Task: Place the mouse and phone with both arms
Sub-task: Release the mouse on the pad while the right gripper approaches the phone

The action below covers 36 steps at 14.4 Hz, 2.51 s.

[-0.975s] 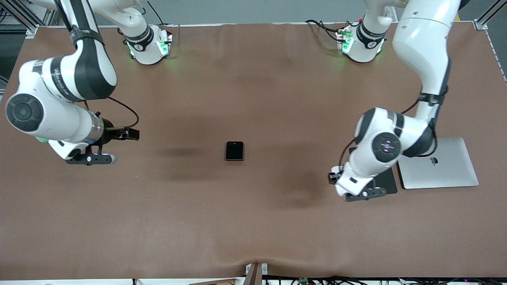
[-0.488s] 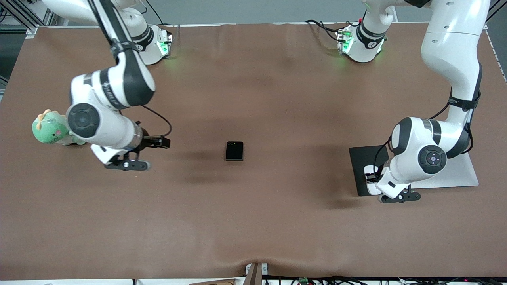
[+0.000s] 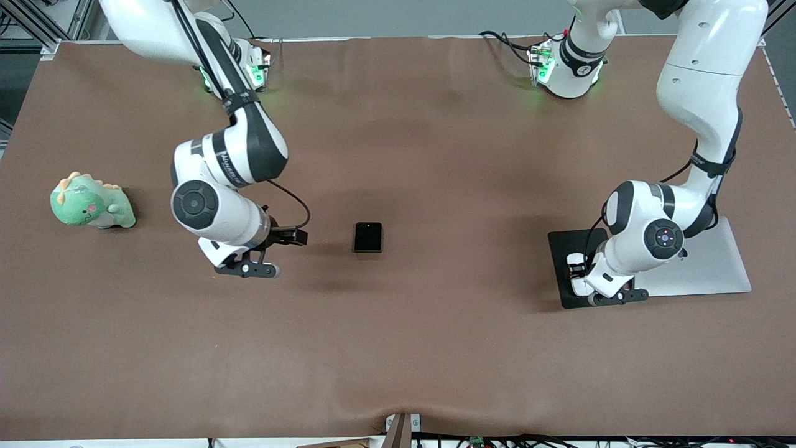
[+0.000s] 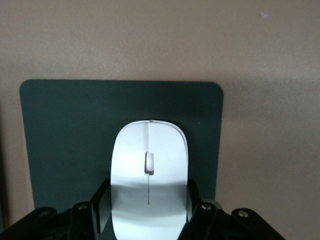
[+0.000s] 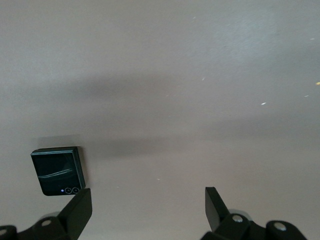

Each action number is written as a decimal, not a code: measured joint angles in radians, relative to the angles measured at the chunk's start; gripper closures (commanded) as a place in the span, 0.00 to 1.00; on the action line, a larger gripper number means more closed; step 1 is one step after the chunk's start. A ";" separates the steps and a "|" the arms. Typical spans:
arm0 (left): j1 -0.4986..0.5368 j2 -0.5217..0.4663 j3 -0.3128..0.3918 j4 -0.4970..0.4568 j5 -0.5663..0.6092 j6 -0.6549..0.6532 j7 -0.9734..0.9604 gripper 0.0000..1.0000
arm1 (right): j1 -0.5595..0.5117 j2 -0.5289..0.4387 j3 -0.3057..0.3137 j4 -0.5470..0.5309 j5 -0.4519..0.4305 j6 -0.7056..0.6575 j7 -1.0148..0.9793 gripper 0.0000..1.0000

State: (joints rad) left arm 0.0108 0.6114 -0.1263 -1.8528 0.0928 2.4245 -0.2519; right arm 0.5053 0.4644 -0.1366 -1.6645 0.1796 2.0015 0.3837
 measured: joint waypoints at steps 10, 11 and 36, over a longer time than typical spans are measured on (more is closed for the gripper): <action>0.038 -0.006 0.000 -0.009 0.001 0.004 0.071 0.56 | 0.114 0.132 0.001 0.000 0.038 0.237 0.043 0.00; 0.038 -0.006 -0.001 -0.011 0.001 0.004 0.071 0.54 | 0.124 0.143 0.001 0.000 0.038 0.262 0.043 0.00; 0.086 -0.306 0.012 0.350 0.001 -0.557 0.071 0.00 | 0.232 0.272 0.052 0.006 0.072 0.391 0.071 0.00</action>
State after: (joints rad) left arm 0.0972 0.3051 -0.1146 -1.5031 0.0934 1.8673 -0.1812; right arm 0.7375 0.7365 -0.0849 -1.6587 0.2518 2.3923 0.4550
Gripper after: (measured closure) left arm 0.000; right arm 0.000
